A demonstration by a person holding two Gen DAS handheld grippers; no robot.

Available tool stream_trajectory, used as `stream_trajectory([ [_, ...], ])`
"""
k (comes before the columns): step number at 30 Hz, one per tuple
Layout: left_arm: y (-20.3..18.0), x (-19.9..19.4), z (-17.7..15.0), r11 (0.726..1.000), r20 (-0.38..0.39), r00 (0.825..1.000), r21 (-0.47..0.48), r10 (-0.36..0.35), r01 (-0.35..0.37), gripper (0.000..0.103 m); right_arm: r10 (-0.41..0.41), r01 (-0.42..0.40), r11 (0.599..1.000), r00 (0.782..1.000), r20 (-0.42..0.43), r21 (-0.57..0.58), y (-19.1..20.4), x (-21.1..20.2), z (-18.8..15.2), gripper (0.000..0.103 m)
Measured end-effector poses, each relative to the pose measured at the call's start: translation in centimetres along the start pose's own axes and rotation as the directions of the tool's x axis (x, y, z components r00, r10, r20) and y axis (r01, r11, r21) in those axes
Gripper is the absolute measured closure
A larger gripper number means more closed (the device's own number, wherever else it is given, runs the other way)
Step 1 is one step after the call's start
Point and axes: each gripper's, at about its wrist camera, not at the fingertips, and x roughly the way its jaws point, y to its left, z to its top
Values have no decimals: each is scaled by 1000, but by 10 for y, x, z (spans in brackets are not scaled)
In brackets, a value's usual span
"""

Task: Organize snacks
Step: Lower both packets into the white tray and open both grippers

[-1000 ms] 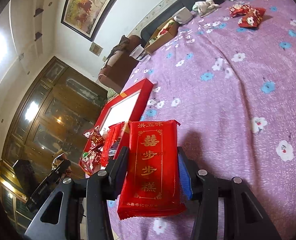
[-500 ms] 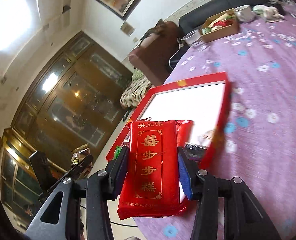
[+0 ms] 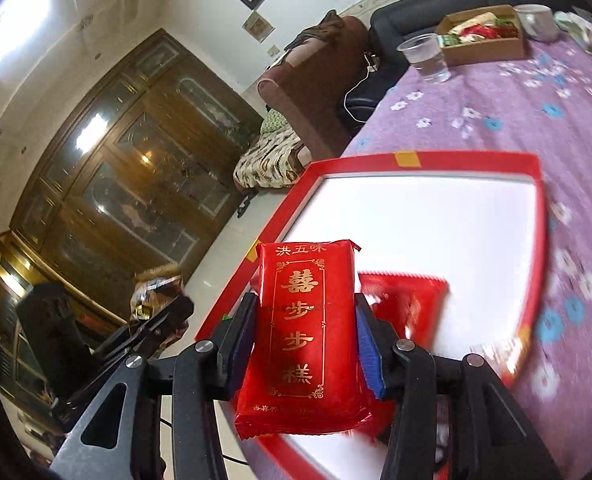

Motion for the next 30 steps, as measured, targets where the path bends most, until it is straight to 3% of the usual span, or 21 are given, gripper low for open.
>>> stream_trajectory([
  [6, -26, 46, 4, 997, -100, 995, 64, -27, 33, 60, -119, 117, 992, 992, -43, -43, 5, 30, 8, 56],
  [13, -43, 81, 8, 996, -174, 985, 87, -22, 37, 60, -258, 257, 966, 964, -57, -23, -11, 42, 23, 56],
  [17, -57, 88, 11, 990, -208, 978, 138, 0, 29, 58, -286, 290, 956, 955, -79, 35, -29, 45, 32, 54],
  [19, -60, 85, 12, 987, -212, 977, 159, 33, 1, 51, -287, 292, 954, 955, -75, 63, -36, 42, 35, 53],
  [23, -67, 65, 9, 964, -124, 980, 237, 153, -121, 29, -223, 226, 967, 974, -36, 118, -45, 23, 37, 50],
  [27, -73, 34, 10, 938, -11, 974, 272, 226, -215, 27, -181, 173, 977, 982, 53, 128, -50, -12, 37, 41],
  [30, -81, 12, 12, 921, 58, 967, 296, 247, -253, 19, -194, 181, 976, 976, 99, 125, -53, -34, 35, 38],
])
